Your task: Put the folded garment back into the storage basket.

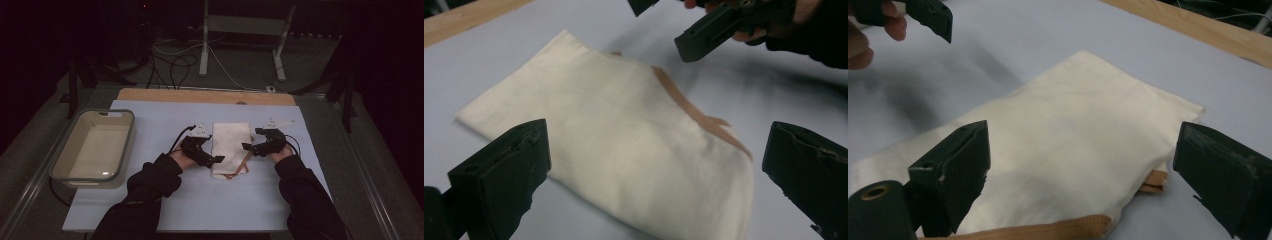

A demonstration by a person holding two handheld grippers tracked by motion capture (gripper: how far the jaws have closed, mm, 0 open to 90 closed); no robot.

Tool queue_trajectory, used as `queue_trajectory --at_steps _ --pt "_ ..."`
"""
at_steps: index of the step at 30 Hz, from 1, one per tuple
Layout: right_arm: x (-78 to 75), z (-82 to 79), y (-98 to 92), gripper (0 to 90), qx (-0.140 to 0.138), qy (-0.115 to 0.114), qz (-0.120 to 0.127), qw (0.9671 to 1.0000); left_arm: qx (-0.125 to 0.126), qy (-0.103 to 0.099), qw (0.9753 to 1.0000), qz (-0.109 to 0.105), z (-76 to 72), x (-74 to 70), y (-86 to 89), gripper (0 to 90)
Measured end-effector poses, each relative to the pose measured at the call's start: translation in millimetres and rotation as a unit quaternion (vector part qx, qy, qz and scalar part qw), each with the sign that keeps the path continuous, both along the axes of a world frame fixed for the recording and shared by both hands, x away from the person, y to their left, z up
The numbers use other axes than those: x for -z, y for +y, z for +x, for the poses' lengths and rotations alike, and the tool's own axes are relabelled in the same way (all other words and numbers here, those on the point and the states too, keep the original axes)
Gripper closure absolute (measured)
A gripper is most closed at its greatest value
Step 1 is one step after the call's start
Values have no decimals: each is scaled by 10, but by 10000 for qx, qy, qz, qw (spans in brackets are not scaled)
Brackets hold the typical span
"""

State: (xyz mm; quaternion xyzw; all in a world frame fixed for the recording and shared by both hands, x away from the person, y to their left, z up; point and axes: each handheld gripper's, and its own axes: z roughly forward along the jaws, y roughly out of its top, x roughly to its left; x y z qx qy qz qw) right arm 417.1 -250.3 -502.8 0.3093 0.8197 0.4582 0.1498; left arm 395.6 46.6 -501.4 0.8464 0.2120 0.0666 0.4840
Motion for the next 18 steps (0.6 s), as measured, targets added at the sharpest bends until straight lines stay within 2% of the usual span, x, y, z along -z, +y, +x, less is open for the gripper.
queue_trajectory --at_steps 4,7,9,10,12,14,18 --pt "68 35 13 82 92 73 -113 9999 -93 75 9998 146 40 64 -28 6" --pt "115 63 13 82 161 158 -116 9997 -172 216 9994 205 67 102 -46 6" --pt "144 83 19 82 202 193 -198 9994 -220 179 9992 274 71 115 -56 5" --pt "168 104 21 82 215 233 -239 9992 -416 165 9982 394 76 132 -84 6" --pt "181 115 22 82 224 257 -252 9991 -409 316 9979 397 97 155 -91 6" --pt "212 150 29 82 241 328 -298 9987 -458 301 9973 487 107 171 -105 7" --pt "237 186 35 85 274 382 -346 9983 -506 392 9966 516 137 199 -115 27"
